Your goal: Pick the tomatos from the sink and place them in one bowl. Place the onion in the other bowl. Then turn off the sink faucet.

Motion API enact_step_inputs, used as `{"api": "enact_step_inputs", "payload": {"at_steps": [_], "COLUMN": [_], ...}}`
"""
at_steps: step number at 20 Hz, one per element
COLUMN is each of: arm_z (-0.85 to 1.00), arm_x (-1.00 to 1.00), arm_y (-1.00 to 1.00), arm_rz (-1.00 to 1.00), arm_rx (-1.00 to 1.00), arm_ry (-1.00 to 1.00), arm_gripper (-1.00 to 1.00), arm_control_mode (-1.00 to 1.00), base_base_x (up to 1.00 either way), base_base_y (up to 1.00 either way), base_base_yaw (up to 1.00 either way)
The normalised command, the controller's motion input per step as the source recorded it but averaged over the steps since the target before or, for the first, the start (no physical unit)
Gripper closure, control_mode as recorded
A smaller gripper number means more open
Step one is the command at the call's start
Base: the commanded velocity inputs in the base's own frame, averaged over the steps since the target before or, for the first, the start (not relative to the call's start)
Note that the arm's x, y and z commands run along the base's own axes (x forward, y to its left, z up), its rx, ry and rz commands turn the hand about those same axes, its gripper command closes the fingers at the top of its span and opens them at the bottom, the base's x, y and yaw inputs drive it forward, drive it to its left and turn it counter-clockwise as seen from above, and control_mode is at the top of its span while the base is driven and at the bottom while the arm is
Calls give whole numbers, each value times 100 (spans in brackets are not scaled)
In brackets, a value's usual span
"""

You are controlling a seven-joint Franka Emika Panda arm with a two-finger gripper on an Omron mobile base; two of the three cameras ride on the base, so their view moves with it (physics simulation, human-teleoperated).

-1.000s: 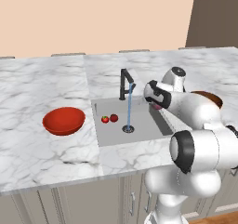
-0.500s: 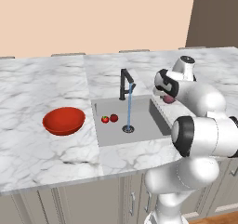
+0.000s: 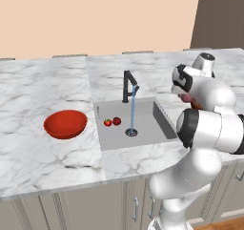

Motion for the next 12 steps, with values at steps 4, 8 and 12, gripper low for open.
{"api": "enact_step_inputs", "payload": {"at_steps": [4,8,12], "arm_z": [16,11,0], "arm_x": [3,5,7], "arm_y": [-62,-63,-66], "arm_rz": [-4,-4,-1], "arm_rx": [0,0,0], "arm_ry": [2,0,0], "arm_gripper": [100,100,100], "arm_control_mode": [-100,-100,-100], "base_base_x": [0,0,0], "base_base_y": [0,0,0], "base_base_yaw": [0,0,0]}}
